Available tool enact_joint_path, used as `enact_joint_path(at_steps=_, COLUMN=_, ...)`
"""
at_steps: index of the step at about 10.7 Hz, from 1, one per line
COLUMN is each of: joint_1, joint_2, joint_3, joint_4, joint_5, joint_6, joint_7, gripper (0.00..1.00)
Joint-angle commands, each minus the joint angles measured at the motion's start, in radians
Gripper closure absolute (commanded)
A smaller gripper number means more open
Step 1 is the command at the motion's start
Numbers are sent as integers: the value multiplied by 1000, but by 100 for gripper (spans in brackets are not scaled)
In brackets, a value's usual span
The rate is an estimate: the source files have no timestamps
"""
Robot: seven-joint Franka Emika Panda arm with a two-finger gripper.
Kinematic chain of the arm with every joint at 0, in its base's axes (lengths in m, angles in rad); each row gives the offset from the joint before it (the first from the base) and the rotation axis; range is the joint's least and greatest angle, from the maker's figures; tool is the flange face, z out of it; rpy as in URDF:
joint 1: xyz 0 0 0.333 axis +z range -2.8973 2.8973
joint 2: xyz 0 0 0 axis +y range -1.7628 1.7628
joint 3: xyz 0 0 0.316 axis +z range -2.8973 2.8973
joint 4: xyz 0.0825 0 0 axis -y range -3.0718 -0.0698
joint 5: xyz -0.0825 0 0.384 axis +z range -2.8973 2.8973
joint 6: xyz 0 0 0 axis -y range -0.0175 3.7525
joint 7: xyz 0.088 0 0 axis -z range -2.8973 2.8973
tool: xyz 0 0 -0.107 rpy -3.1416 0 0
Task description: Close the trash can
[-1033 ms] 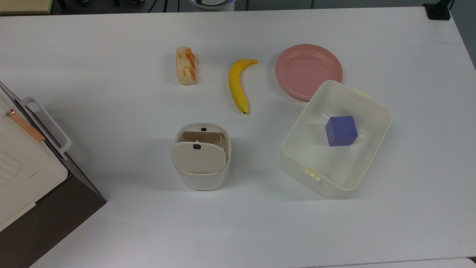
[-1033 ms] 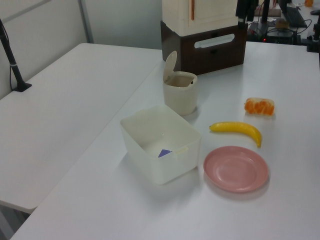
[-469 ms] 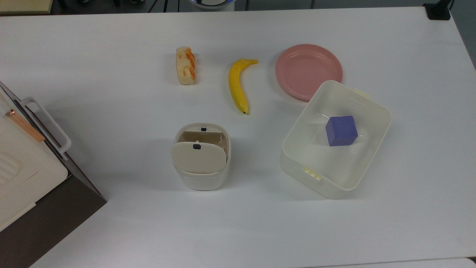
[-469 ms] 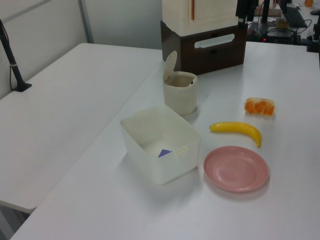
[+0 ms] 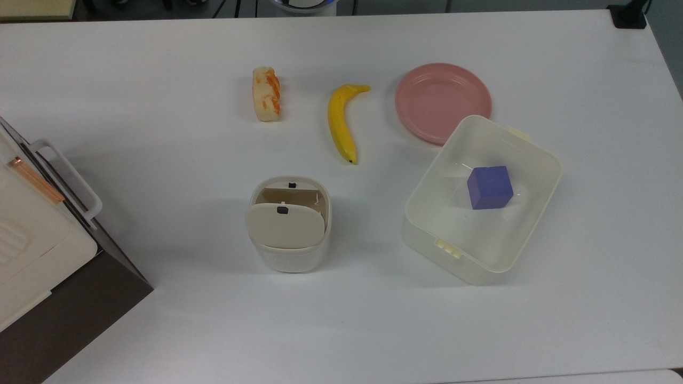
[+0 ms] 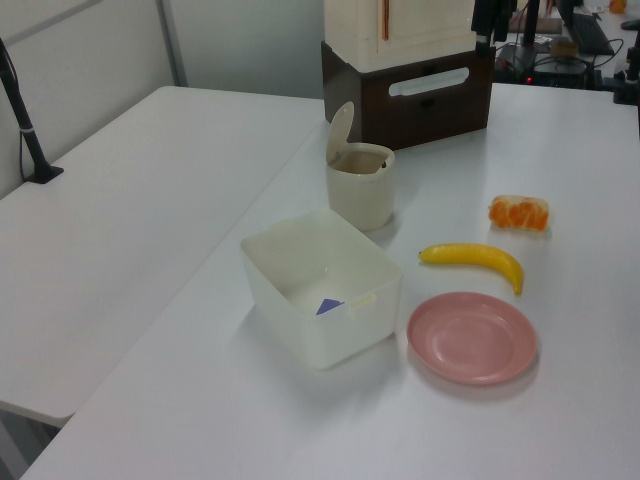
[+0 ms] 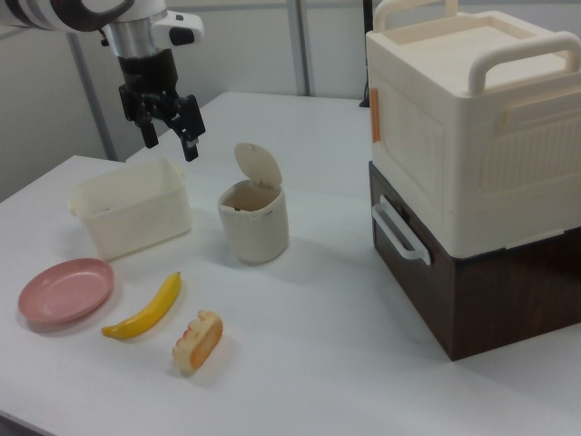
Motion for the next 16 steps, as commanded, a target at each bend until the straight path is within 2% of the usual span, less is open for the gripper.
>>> enact_joint_path(at_steps=1, joint_1=13, joint_2=-12, joint_3=-8, joint_4=-8, joint_5=5, joint_6=15, joint_7=19, gripper=0)
enact_joint_path(at_steps=4, joint_1=15, joint_2=-11, joint_3=-8, joint_4=-11, joint_5=5, joint_6=13, joint_7=8, gripper=0)
enact_joint_path(at_steps=5, joint_1=15, joint_2=-11, joint_3=-8, joint_4=-11, joint_5=5, joint_6=13, joint_7=1, gripper=5)
enact_joint_path(at_steps=8, joint_1=13, joint_2=-11, joint_3=-8, joint_4=-11, joint_5=5, joint_6=13, joint_7=1, gripper=5)
enact_joint_path(at_steps=9, joint_1=13, joint_2=-11, joint_3=-8, joint_4=-11, joint_5=5, joint_6=12, joint_7=2, gripper=17)
enact_joint_path(at_steps=10, joint_1=15, joint_2=-9, joint_3=-8, joint_4=-11, joint_5=6, joint_6=12, joint_7=1, gripper=49)
enact_joint_path(at_steps=11, joint_1=19, joint_2=2, joint_3=-8, joint_4=-11, joint_5=11, joint_6=16, joint_7=11, gripper=94)
enact_joint_path(at_steps=12, joint_1=37, joint_2=12, joint_3=-8, joint_4=-9, joint_5=12, joint_6=25, joint_7=26, gripper=100)
enact_joint_path(at_steps=14, joint_1=44, joint_2=61, joint_3=-8, joint_4=9, joint_5=6, joint_6=29, joint_7=36, gripper=100)
enact_joint_path(at_steps=16, joint_1=54, joint_2=107, joint_3=-8, joint_4=26, joint_5=5, joint_6=125, joint_7=40, gripper=100)
